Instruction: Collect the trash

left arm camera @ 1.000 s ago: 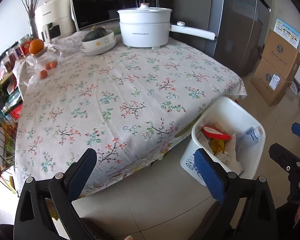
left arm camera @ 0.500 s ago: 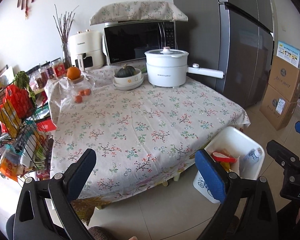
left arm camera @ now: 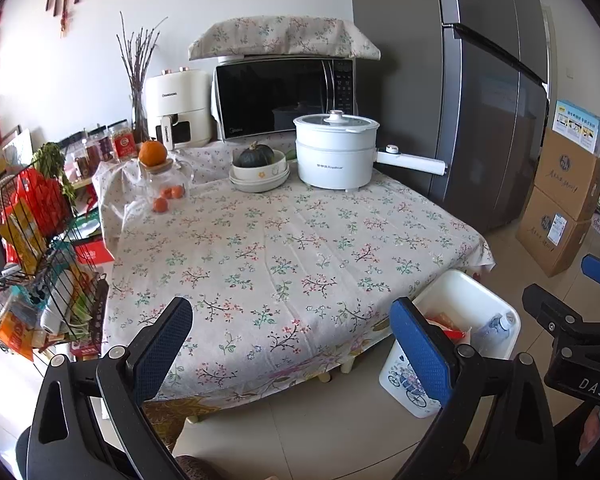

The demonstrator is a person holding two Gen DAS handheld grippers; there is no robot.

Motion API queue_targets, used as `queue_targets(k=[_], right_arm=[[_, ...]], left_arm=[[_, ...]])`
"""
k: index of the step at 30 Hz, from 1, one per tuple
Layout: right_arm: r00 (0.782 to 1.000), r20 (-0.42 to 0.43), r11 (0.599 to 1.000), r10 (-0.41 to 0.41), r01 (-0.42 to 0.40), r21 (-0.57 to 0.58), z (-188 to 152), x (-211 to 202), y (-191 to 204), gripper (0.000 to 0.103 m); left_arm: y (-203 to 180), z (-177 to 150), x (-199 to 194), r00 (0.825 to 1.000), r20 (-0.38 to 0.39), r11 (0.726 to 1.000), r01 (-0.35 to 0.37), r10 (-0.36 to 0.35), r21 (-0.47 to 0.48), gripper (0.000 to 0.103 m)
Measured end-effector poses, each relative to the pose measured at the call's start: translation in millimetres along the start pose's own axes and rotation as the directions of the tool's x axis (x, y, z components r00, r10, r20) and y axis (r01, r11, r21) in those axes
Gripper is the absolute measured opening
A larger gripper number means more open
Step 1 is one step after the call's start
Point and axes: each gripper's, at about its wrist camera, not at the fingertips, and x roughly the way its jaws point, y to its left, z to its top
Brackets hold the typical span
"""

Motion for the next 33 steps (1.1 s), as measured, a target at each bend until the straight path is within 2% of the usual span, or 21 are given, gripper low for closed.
queue_targets(k=[33], right_arm=[[1.000,0.009,1.000,-0.017,0.017,0.003,-0.4,-1.5,-5.7,0.102]], left_arm=[[-10.3,0.0,-2.7,1.000,-0.002,1.000,0.027,-0.027,0.014,0.100]])
